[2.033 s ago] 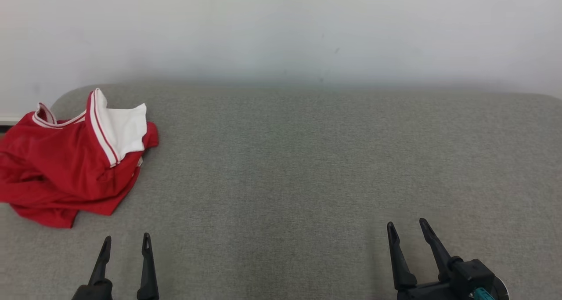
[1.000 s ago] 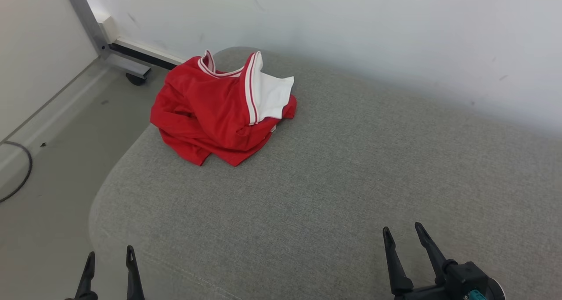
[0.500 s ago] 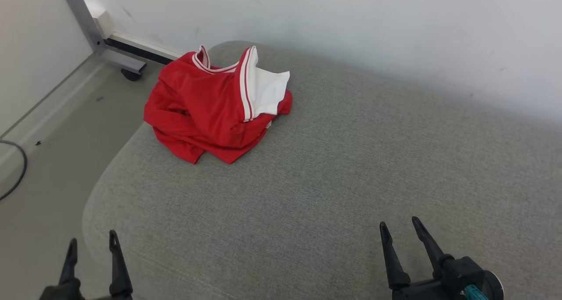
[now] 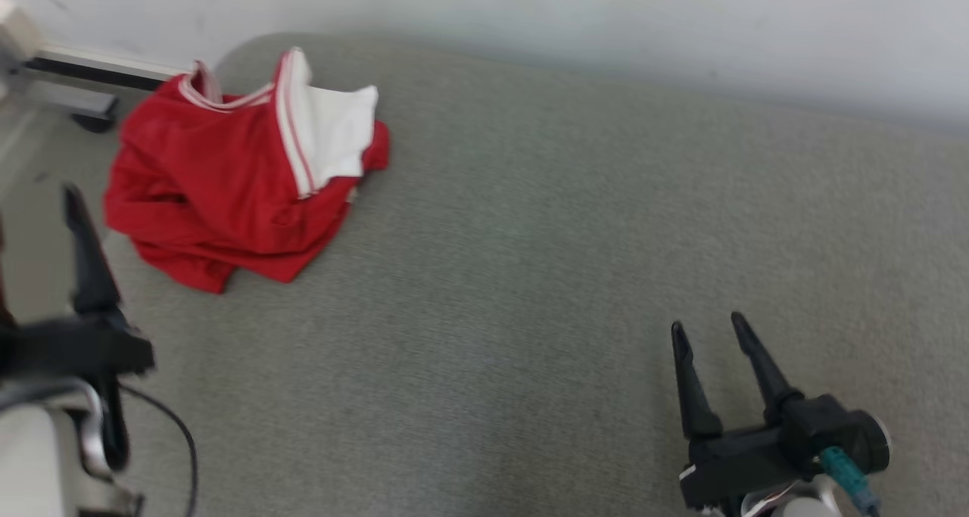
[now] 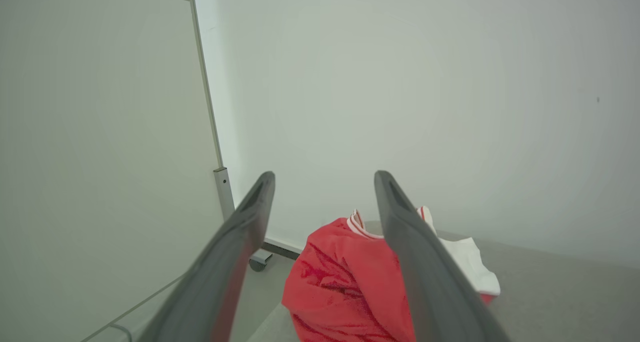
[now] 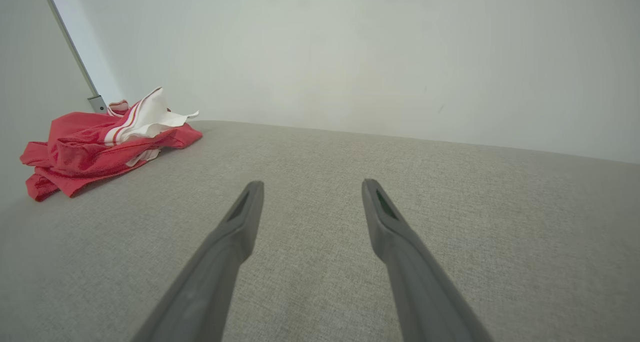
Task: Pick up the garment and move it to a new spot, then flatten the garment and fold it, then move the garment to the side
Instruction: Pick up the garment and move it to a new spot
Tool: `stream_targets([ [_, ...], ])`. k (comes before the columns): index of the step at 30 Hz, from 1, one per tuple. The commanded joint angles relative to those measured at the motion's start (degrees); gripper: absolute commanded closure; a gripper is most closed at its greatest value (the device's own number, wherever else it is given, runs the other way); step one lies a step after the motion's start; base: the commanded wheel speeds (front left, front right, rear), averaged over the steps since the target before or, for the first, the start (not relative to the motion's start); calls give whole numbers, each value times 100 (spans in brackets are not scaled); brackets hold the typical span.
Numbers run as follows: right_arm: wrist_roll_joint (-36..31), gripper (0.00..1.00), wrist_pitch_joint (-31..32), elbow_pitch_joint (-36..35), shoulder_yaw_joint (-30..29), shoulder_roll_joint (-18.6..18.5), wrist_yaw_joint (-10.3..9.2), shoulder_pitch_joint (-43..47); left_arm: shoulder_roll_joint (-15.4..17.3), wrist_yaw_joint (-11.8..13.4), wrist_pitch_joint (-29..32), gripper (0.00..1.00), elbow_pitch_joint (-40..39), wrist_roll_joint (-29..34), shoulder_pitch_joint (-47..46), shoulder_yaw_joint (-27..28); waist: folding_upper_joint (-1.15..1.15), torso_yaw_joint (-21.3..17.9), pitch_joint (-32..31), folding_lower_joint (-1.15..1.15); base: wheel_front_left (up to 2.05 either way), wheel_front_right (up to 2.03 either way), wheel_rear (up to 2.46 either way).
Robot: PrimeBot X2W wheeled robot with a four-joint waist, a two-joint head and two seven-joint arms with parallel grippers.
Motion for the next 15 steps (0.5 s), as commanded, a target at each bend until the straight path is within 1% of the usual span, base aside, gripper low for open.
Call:
stream_targets([
  [1, -37, 0, -6, -87, -36, 5, -12, -132, 97, -32, -19, 0, 104, -133, -330, 76, 0, -650, 634, 0, 0, 0, 0],
  [8, -61, 0, -6, -386, -142, 7, -12, -424, 678, -131, 38, 0, 813, -353, -1505, 194, 0, -1333, 1255, 0, 0, 0, 0],
  [13, 21, 0, -6, -590, -200, 12, -12, -504, 1110, -182, 363, 0, 1386, -441, -2099, 120, 0, -1711, 1497, 0, 0, 0, 0],
  [15, 38, 0, -5, -636, -196, 12, -12, -525, 1193, -195, 584, 0, 1660, -519, -2292, 74, 0, -1818, 1546, 0, 0, 0, 0],
])
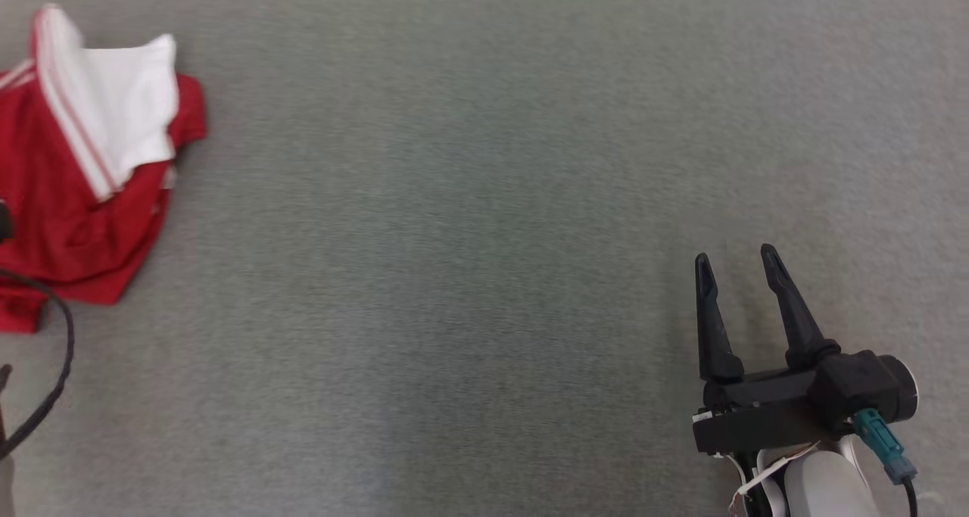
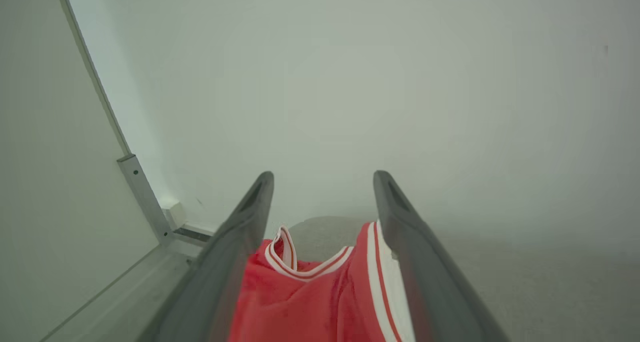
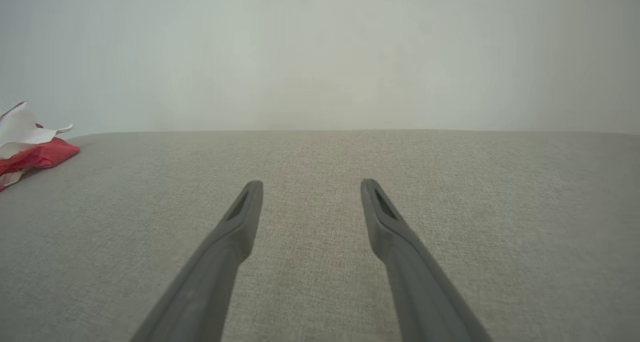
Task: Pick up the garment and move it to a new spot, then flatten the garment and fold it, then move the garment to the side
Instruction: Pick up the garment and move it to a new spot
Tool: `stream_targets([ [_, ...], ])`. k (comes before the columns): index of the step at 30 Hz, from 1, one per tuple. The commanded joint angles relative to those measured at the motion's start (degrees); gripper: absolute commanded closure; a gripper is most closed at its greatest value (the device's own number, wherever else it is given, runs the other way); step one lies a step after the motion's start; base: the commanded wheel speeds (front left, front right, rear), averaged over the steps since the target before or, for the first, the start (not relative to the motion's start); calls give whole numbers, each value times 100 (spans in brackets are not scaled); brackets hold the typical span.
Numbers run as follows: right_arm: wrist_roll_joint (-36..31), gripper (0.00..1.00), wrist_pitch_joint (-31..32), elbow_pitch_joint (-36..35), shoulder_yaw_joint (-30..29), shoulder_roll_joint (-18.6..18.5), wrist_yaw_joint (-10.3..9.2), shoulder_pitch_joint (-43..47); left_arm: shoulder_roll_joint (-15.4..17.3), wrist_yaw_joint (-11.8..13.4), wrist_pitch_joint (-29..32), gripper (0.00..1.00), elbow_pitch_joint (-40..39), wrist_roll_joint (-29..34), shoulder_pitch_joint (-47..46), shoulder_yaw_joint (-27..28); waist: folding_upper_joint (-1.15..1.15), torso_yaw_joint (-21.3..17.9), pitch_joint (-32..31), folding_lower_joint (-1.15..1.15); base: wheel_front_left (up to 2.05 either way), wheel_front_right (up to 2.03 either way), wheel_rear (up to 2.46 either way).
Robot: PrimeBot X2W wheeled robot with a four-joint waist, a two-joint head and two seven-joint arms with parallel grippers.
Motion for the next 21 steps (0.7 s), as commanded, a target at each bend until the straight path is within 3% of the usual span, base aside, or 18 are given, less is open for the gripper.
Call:
stream_targets([
  [1, 48, 0, -5, -36, 29, 18, -12, -82, 90, -15, 87, 0, 166, -17, -178, -50, -1, -613, 506, -2, 0, 0, 0],
  [11, 128, 0, -5, -70, 6, 19, -12, -151, 667, -27, 1053, 0, 1535, -19, -597, -256, -1, -1037, 601, -2, 0, 0, 0],
  [19, 129, 0, -5, -93, -54, 20, -12, -71, 861, 6, 2168, 0, 2588, -101, -730, -374, -1, -1175, 598, -2, 0, 0, 0],
  [21, 109, 0, -5, -104, -61, 20, -12, -61, 859, 24, 2104, 66, 2647, -56, -758, -429, -1, -1147, 590, -2, 0, 0, 0],
])
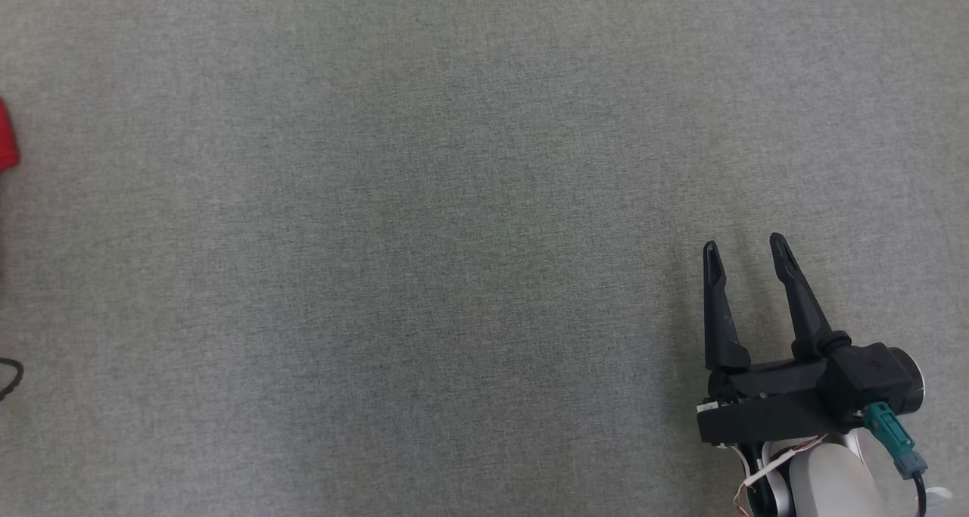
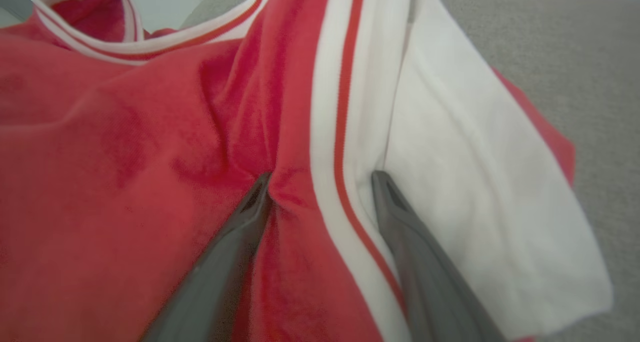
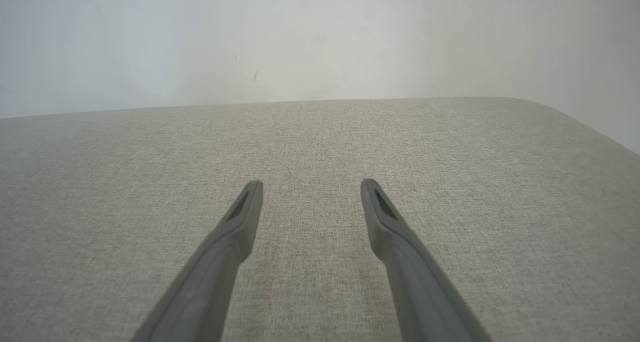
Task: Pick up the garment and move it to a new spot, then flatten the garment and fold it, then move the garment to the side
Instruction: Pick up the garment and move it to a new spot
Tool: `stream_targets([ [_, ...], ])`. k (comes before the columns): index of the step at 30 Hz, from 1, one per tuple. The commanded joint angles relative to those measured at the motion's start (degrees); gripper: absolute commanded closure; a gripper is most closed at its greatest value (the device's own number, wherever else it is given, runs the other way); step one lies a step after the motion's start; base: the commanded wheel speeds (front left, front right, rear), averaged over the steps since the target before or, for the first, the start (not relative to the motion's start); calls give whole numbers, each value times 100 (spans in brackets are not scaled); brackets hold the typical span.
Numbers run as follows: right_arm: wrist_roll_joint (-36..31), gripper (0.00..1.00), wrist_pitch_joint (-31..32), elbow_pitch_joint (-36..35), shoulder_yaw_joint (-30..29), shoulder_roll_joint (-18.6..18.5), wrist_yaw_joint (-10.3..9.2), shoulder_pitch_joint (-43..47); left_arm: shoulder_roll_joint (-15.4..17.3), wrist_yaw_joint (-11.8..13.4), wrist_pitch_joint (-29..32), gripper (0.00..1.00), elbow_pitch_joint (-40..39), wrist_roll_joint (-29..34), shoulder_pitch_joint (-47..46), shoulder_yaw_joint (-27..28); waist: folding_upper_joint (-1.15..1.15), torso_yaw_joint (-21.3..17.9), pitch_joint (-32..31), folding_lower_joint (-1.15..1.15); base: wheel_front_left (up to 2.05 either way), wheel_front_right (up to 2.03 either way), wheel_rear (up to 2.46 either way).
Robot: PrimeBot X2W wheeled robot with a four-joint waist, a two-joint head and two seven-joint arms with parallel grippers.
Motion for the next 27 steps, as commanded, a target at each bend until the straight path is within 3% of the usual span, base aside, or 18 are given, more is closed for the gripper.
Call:
stream_targets([
  [1, 3, 0, -6, -22, 7, 20, -12, 30, -17, 15, -53, 100, 54, 18, -3, -17, -1, 39, -16, 0, 0, 0, 0],
  [9, -41, 0, -6, 47, 32, 20, -12, 53, -104, 11, -842, 100, -49, -20, -227, -95, -1, 265, -241, 0, 0, 0, 0],
  [17, 107, 0, -5, 191, 106, 20, -12, 180, 13, -31, -1594, 100, -602, 50, -568, -317, -1, 369, -734, 0, 0, 0, 0],
  [27, 458, 0, -6, 362, 157, 20, -12, 375, -69, -66, -1602, 100, -2119, -144, -1175, -1170, -1, 120, -1300, 0, 0, 0, 0],
])
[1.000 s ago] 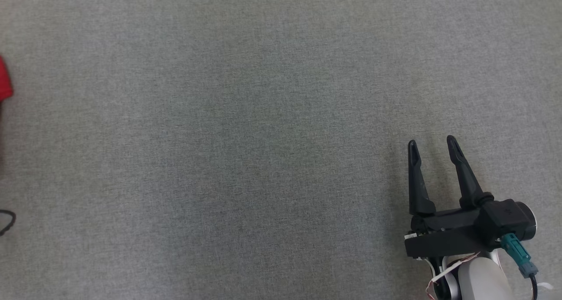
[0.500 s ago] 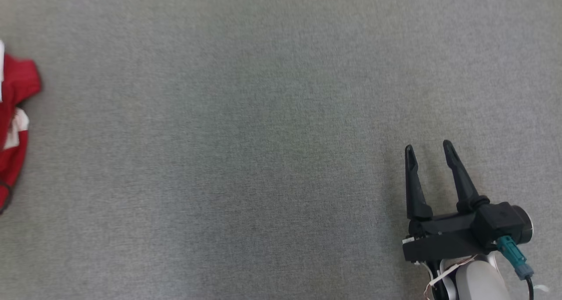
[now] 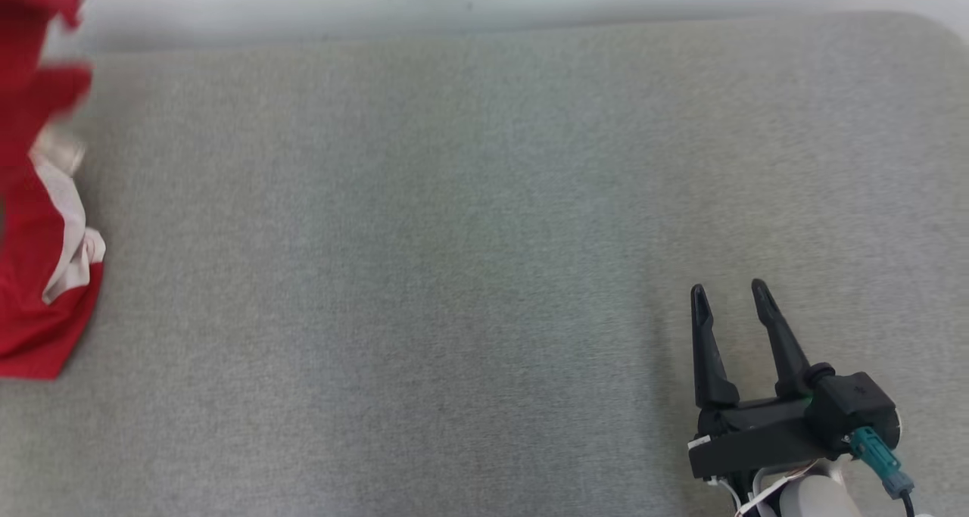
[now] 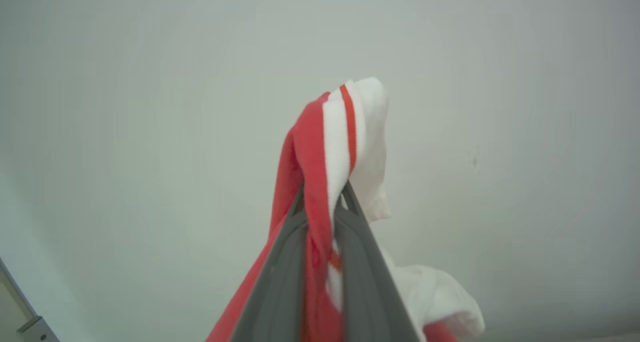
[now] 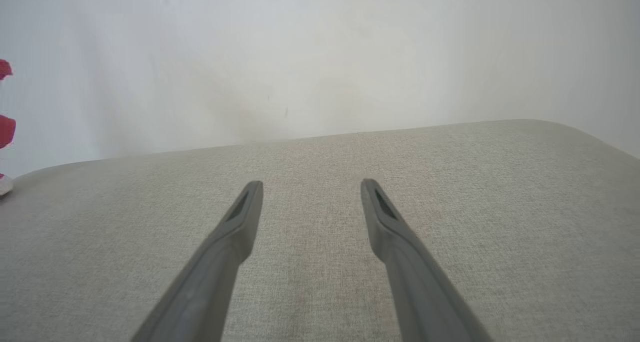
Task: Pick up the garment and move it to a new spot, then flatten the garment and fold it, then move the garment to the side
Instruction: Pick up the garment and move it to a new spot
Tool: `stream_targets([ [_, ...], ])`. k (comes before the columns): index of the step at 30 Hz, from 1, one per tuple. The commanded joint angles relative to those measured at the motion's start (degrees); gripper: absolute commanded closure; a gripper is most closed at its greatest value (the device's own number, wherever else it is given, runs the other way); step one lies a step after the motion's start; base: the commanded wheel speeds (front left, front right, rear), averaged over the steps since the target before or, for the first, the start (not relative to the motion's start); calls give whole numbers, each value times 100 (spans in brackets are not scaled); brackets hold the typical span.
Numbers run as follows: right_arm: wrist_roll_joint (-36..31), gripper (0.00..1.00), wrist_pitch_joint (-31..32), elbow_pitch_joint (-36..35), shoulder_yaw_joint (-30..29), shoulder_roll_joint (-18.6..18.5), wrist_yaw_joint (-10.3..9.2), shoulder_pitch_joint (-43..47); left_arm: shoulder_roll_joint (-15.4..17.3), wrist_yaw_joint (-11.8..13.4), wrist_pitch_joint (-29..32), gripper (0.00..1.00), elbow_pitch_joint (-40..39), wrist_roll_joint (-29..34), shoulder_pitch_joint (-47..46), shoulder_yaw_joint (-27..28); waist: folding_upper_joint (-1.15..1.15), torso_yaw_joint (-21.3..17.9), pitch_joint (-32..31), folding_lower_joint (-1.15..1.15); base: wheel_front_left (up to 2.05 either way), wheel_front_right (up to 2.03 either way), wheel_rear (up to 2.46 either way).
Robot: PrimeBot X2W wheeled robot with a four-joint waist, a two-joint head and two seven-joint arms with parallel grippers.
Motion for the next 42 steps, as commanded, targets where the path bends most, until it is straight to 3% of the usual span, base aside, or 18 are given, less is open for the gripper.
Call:
stream_targets([
  [1, 110, 0, -6, 33, 8, 16, -12, 105, -94, -7, 94, 100, -367, -171, -199, -238, 0, -218, -254, 1, 0, 0, 0],
  [13, 420, 0, -6, 164, 217, 16, -12, 188, -730, -1, 597, 100, -1561, -653, -547, -1159, 0, -1077, -460, 1, 0, 0, 0],
  [19, 457, 0, -6, 228, 219, 16, -12, 246, -1362, 32, 490, 100, -1864, -799, -246, -1608, 0, -1502, -546, 1, 0, 0, 0],
  [27, 422, 0, -6, 245, 192, 17, -12, 238, -2272, 201, 129, 100, -1694, -1039, 397, -2018, 0, -1732, -566, 1, 0, 0, 0],
  [35, 444, 0, -5, 230, 135, 16, -12, 268, -2447, 340, -283, 100, -1127, -1309, 1483, -2127, 0, -1740, -428, 1, 0, 0, 0],
  [42, 407, 0, -6, 282, 91, 14, -12, 223, -2141, 434, -593, 100, -459, -1330, 2579, -2113, 0, -1642, -392, 1, 0, 0, 0],
])
